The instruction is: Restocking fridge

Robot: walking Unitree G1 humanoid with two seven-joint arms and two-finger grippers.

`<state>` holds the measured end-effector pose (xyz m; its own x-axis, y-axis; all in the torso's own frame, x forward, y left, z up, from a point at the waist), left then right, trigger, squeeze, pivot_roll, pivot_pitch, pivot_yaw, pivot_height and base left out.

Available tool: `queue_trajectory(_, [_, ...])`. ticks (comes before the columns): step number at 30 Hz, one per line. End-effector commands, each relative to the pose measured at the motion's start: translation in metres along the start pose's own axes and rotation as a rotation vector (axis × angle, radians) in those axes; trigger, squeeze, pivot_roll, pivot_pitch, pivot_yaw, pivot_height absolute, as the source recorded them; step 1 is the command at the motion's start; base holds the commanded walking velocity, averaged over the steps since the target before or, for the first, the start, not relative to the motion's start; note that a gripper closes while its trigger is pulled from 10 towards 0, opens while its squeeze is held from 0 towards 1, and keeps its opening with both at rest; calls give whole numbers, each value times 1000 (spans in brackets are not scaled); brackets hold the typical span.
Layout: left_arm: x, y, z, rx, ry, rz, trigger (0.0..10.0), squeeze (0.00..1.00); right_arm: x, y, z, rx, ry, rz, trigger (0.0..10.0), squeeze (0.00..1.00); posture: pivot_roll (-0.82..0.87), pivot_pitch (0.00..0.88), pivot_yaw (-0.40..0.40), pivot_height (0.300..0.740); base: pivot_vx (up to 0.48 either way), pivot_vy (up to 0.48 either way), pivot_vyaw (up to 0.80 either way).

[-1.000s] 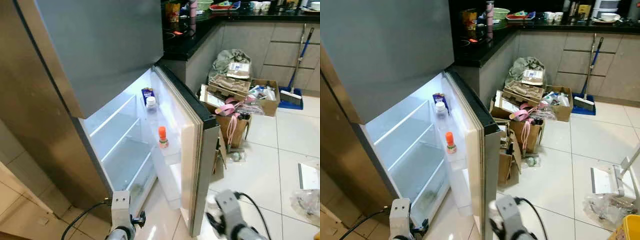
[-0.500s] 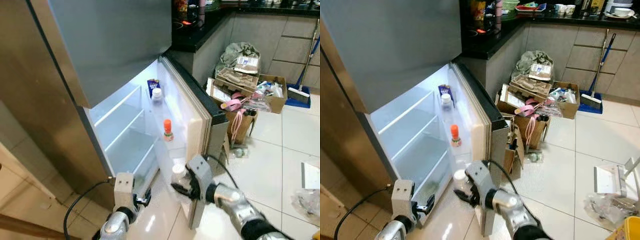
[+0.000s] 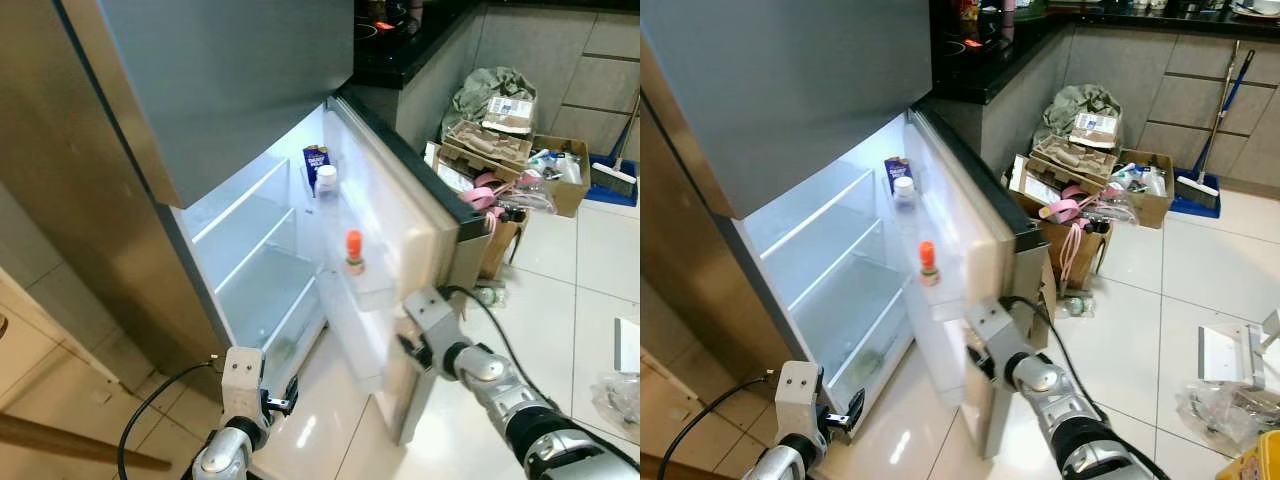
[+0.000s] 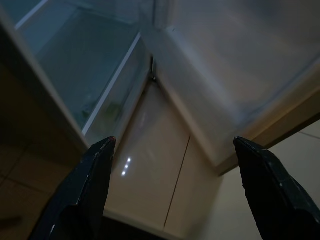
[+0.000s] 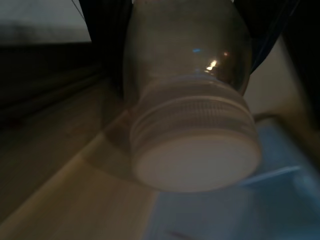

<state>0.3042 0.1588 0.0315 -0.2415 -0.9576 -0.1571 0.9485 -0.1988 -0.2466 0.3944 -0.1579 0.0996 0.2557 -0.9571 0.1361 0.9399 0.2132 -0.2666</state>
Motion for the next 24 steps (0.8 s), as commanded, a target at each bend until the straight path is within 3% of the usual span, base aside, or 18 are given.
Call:
queue_trajectory(1, [-6,-4,-5,-26,20,0,10000,0,39,-5,9,30,74,-222,10000,0,32,205,33,740,0,0,0])
queue_trajectory(4, [-7,-4,-5,-27,20,1,10000,0,50,-8,8,26,96,-282,10000,0,33,203,35,740,0,0,0])
queue_trajectory(6, [-7,-5,-5,-31,24,4,10000,0,72,-17,2,12,127,-404,10000,0,34,199,36,740,0,0,0])
queue_trajectory(7, [-7,-5,-5,-31,24,4,10000,0,72,-17,2,12,127,-404,10000,0,34,199,36,740,0,0,0])
queue_trajectory(9, [-9,-6,-7,-43,32,8,10000,0,108,-39,-14,-29,171,-597,10000,0,32,191,37,740,0,0,0])
queue_trajectory(10, [-9,-6,-7,-43,32,8,10000,0,108,-39,-14,-29,171,-597,10000,0,32,191,37,740,0,0,0])
queue_trajectory(12, [-10,-6,-10,-60,38,12,10000,0,135,-64,-40,-92,178,-723,10000,0,10,182,45,740,0,0,0])
queue_trajectory(14, [-9,-5,-11,-66,39,12,10000,0,140,-72,-52,-120,169,-739,10000,0,6,181,46,740,0,0,0])
queue_trajectory(16, [-4,-3,-15,-84,47,-5,10000,0,132,-83,-82,-187,156,-706,10000,0,-16,172,57,740,0,0,0])
queue_trajectory(19, [2,-1,-19,-105,51,-22,10000,0,117,-88,-107,-240,190,-655,10000,0,-30,164,65,740,0,0,0])
queue_trajectory(22, [10,0,-27,-159,59,-54,10000,0,82,-86,-132,-246,357,-522,10000,0,-40,155,71,740,0,0,0])
queue_trajectory(24, [14,1,-31,-186,58,-69,10000,0,59,-80,-136,-207,458,-427,10000,0,-52,148,77,740,0,0,0])
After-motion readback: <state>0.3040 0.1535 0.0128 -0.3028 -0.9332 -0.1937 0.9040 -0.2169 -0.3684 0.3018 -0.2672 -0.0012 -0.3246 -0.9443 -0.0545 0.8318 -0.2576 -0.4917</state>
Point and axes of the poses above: a point about 5 cm out from each wrist's last joint towards the gripper, its own y axis pointing out of the wrist towards the gripper, its own z axis along the axis of the wrist's last joint, x = y × z, the point moved 2 cm from there along y, pointing out of the wrist towards the gripper, and after that the axes turned 14 degrees about y, right-handed, at the moved point
